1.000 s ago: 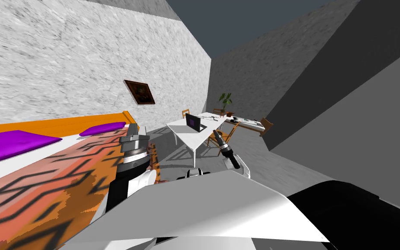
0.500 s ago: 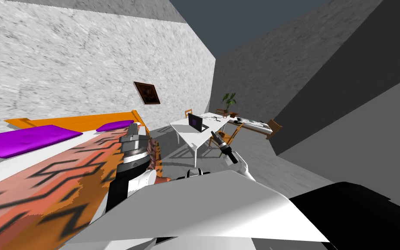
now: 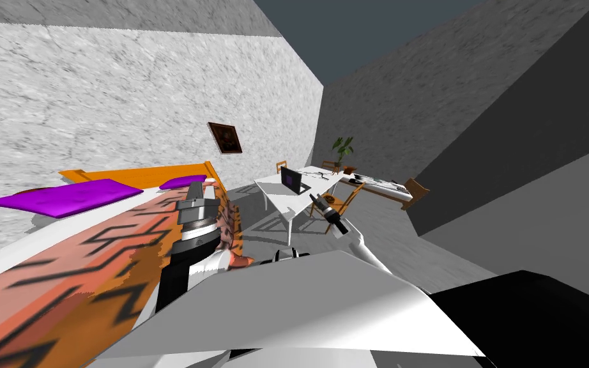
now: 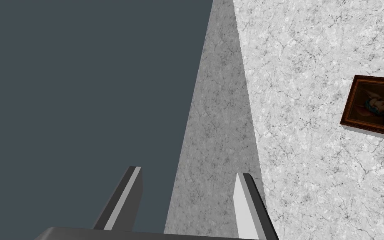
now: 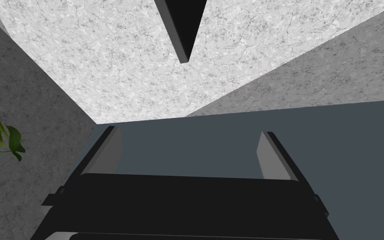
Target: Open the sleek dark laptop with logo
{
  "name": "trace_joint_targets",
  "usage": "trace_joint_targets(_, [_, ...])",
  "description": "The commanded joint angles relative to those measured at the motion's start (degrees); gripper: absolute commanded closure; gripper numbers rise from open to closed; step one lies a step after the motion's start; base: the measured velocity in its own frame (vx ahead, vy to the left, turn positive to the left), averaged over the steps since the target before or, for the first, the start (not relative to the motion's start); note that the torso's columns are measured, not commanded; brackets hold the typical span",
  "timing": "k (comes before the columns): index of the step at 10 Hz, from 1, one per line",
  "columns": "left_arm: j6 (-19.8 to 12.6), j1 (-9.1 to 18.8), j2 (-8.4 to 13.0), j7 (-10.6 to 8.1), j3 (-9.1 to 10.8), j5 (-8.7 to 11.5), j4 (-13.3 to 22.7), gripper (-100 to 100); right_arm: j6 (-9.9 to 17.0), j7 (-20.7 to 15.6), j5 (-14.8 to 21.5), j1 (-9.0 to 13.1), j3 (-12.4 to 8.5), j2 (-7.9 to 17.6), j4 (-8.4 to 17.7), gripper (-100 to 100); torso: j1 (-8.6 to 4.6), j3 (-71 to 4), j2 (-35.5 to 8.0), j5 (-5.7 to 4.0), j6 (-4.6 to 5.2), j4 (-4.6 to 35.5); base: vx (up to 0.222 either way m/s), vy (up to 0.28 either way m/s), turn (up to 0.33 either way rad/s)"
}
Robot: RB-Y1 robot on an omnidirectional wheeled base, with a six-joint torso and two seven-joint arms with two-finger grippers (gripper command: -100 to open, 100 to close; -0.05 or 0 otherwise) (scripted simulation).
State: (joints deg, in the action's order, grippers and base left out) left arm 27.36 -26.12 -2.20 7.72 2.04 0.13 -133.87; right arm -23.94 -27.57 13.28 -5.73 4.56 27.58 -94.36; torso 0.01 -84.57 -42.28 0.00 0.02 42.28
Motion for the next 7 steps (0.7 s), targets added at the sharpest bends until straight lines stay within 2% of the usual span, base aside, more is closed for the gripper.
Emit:
trace_joint_targets(1, [0.0, 0.0, 0.0, 0.0, 0.0, 0.0, 0.0, 0, 0.37, -2.22, 0.71, 2.22, 0.46, 1.88, 3.5, -100, 0.0, 0.0, 0.0, 0.0, -0.04, 0.01, -0.009, 0.003, 0.068])
trace_joint_targets(3, [0.0, 0.0, 0.0, 0.0, 0.0, 0.0, 0.0, 0, 1.61, -5.86, 2.04, 6.43, 1.52, 5.06, 7.75, -100, 0.0, 0.0, -0.01, 0.0, -0.03, 0.01, -0.016, 0.015, 0.142])
trace_joint_targets(4, [0.0, 0.01, 0.0, 0.0, 0.0, 0.0, 0.0, 0, 1.61, -5.96, 2.04, 6.47, 1.52, 5.06, 9.0, -100, 0.04, 0.0, -0.01, 0.02, -0.05, 0.01, -0.013, 0.016, 0.079])
trace_joint_targets(5, [0.0, 0.0, 0.0, 0.0, 0.0, 0.0, 0.0, 0, 2.18, -7.8, 2.71, 8.72, 2.11, 6.58, 11.29, -100, 0.0, 0.01, -0.02, 0.0, 0.01, 0.0, -0.013, 0.023, 0.099])
trace_joint_targets(6, [0.0, 0.0, 0.0, 0.0, 0.0, 0.0, 0.0, 0, 2.18, -7.8, 2.71, 8.72, 2.11, 6.58, 11.84, -100, 0.01, 0.0, -0.01, 0.0, -0.03, 0.01, -0.009, 0.02, 0.064])
trace_joint_targets(7, [0.0, 0.0, 0.0, 0.0, 0.0, 0.0, 0.0, 0, 2.71, -9.61, 3.39, 11.03, 2.74, 8.07, 13.98, -100, -0.02, 0.0, 0.0, 0.0, 0.0, 0.0, -0.013, 0.025, 0.113])
